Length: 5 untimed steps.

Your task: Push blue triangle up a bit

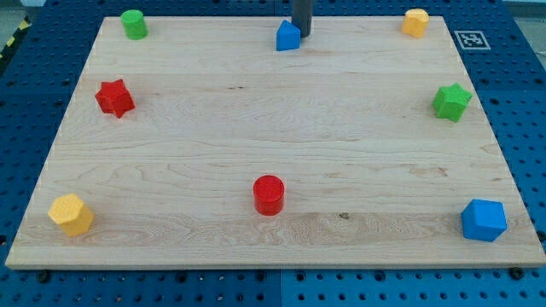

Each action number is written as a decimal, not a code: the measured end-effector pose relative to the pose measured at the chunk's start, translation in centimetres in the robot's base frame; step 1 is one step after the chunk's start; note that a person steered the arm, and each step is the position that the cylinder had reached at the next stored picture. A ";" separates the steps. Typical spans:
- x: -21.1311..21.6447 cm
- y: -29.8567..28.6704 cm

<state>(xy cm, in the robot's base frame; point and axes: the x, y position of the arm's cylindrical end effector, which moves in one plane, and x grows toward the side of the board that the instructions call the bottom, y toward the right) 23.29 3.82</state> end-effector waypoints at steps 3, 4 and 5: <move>-0.2 3.5; 0.6 4.9; 2.8 4.2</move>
<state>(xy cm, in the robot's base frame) 26.05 8.05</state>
